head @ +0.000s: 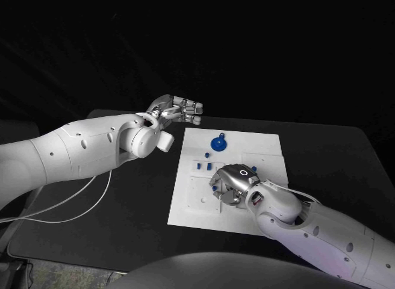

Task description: Assemble the parts on the task board

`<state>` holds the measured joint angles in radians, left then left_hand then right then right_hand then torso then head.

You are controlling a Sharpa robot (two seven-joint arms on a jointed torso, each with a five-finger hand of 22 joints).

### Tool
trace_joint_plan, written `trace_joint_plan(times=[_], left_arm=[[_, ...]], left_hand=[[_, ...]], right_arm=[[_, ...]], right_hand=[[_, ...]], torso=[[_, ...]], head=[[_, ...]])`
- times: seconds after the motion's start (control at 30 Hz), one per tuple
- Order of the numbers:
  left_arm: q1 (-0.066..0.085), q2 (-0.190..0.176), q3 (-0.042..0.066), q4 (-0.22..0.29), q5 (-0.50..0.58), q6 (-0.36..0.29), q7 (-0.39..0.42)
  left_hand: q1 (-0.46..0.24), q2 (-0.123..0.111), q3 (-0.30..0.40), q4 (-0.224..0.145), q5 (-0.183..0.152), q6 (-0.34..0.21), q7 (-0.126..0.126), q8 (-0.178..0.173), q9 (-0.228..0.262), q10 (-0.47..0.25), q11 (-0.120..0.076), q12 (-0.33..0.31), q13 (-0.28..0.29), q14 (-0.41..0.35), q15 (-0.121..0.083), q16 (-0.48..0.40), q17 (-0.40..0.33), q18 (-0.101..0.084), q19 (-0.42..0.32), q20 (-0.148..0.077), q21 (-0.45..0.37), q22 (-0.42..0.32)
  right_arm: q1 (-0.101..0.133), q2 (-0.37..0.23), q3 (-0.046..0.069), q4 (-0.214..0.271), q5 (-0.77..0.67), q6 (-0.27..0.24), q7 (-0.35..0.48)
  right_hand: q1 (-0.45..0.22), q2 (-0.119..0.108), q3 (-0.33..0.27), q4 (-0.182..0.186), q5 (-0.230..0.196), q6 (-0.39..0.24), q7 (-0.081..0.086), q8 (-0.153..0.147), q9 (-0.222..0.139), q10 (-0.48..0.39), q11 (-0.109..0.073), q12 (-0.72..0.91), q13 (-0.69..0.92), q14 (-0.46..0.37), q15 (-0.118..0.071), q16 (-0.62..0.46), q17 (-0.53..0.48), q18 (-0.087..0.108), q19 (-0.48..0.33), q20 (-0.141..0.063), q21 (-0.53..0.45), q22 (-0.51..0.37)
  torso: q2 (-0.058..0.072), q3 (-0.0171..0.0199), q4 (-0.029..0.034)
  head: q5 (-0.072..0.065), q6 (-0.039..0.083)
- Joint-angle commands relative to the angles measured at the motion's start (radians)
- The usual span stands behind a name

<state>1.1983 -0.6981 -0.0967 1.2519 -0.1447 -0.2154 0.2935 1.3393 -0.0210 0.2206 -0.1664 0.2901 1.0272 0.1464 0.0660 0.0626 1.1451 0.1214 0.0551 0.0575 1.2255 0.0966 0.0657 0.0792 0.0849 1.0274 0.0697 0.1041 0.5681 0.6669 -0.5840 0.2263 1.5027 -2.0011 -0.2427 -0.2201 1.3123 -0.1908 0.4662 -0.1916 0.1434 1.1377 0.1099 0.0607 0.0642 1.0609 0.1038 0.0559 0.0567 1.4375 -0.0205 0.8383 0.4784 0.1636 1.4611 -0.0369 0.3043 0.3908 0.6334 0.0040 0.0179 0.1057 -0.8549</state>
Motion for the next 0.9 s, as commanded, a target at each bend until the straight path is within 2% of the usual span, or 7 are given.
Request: trace_joint_plan(times=[0.03,0.3,0.43,0.5,0.63,0.73,0.9], left_arm=[[0.001,0.001,0.001,0.001,0.000,0.016,0.003],[0.001,-0.001,0.001,-0.002,0.000,0.016,0.002],[0.001,-0.001,0.001,-0.003,0.000,0.016,0.002],[0.001,-0.002,0.001,-0.004,0.000,0.016,0.002],[0.001,-0.003,0.000,-0.007,-0.001,0.018,0.004],[0.001,-0.004,0.000,-0.011,-0.001,0.018,0.005],[0.000,-0.004,0.000,-0.017,-0.001,0.019,0.007]], left_hand=[[-0.003,-0.005,0.000,0.007,-0.003,-0.001,0.001,-0.002,0.000,-0.004,0.000,0.004,0.001,-0.007,-0.002,-0.003,0.000,-0.005,-0.002,0.004,-0.003,0.001],[-0.002,-0.005,-0.002,0.007,-0.005,-0.002,0.001,-0.002,0.000,-0.005,0.000,0.004,0.001,-0.007,-0.002,-0.003,0.000,-0.004,0.000,0.005,-0.007,0.001],[-0.002,-0.005,-0.002,0.007,-0.005,-0.002,0.001,-0.002,0.000,-0.005,0.000,0.004,0.001,-0.007,-0.002,-0.003,0.000,-0.004,0.000,0.005,-0.007,0.001],[-0.002,-0.005,-0.002,0.007,-0.005,-0.002,0.001,-0.002,0.000,-0.005,0.000,0.004,0.001,-0.007,-0.002,-0.003,0.000,-0.004,0.000,0.005,-0.007,0.001],[-0.002,-0.005,-0.002,0.007,-0.005,-0.002,0.001,-0.002,0.000,-0.005,0.000,0.004,0.001,-0.007,-0.002,-0.003,0.000,-0.004,0.000,0.005,-0.007,0.001],[0.001,-0.005,-0.005,0.008,-0.006,-0.001,0.001,-0.002,0.000,-0.003,-0.001,0.004,0.001,-0.006,-0.003,-0.003,0.000,-0.004,0.004,0.004,-0.013,0.002],[0.001,-0.005,-0.005,0.008,-0.006,-0.001,0.001,-0.002,0.000,-0.003,-0.001,0.004,0.001,-0.006,-0.003,-0.003,0.000,-0.004,0.004,0.004,-0.013,0.002]], right_arm=[[-0.002,-0.002,-0.001,0.004,0.024,-0.046,0.012],[-0.001,-0.020,0.001,0.036,0.044,-0.103,0.019],[0.002,-0.044,0.014,0.064,0.059,-0.107,0.016],[0.006,-0.059,0.026,0.080,0.074,-0.102,0.015],[0.019,-0.108,0.065,0.116,0.111,-0.075,0.008],[0.030,-0.141,0.101,0.127,0.126,-0.047,0.002],[0.044,-0.185,0.138,0.123,0.129,-0.016,-0.003]], right_hand=[[0.027,0.001,-0.057,0.015,0.004,-0.012,-0.003,0.001,-0.001,-0.022,0.004,0.003,0.001,-0.001,0.009,0.008,-0.002,0.013,0.011,0.010,-0.019,-0.018],[0.059,-0.010,-0.109,0.055,0.004,-0.018,-0.006,0.001,-0.001,-0.034,0.007,0.003,0.001,-0.002,0.010,0.013,-0.005,0.013,0.042,0.013,-0.056,-0.065],[0.057,-0.006,-0.108,0.056,0.000,-0.018,-0.008,0.001,-0.001,-0.007,0.001,0.003,0.001,-0.002,0.007,0.015,-0.005,0.012,0.042,0.011,-0.055,-0.070],[0.047,-0.002,-0.101,0.055,-0.003,-0.019,-0.010,0.001,-0.001,0.040,-0.009,0.000,0.000,0.000,0.000,0.017,-0.004,0.010,0.041,0.007,-0.053,-0.070],[0.022,0.003,-0.043,0.045,0.003,-0.023,-0.008,0.001,-0.001,0.143,-0.034,0.002,0.002,0.003,-0.012,0.024,0.001,0.001,0.036,-0.005,-0.041,-0.062],[0.003,-0.008,-0.012,0.034,0.000,-0.025,-0.008,0.001,-0.001,0.150,-0.036,0.002,0.002,0.001,-0.010,0.026,0.004,0.000,0.026,-0.006,-0.028,-0.046],[0.003,-0.015,-0.049,0.037,-0.014,-0.035,-0.015,0.001,-0.001,0.113,-0.028,0.003,0.002,0.000,-0.005,0.016,-0.002,0.002,0.023,-0.001,-0.035,-0.049]], torso=[[0.000,-0.0006,-0.0001],[0.000,0.0001,0.0006],[-0.001,-0.0004,-0.0005],[-0.001,-0.0008,-0.0010],[-0.002,-0.0008,-0.0024],[-0.004,-0.0008,-0.0033],[-0.007,-0.0011,-0.0059]], head=[[-0.001,0.001],[-0.004,0.004],[-0.012,0.011],[-0.018,0.015],[-0.034,0.027],[-0.043,0.034],[-0.052,0.041]])
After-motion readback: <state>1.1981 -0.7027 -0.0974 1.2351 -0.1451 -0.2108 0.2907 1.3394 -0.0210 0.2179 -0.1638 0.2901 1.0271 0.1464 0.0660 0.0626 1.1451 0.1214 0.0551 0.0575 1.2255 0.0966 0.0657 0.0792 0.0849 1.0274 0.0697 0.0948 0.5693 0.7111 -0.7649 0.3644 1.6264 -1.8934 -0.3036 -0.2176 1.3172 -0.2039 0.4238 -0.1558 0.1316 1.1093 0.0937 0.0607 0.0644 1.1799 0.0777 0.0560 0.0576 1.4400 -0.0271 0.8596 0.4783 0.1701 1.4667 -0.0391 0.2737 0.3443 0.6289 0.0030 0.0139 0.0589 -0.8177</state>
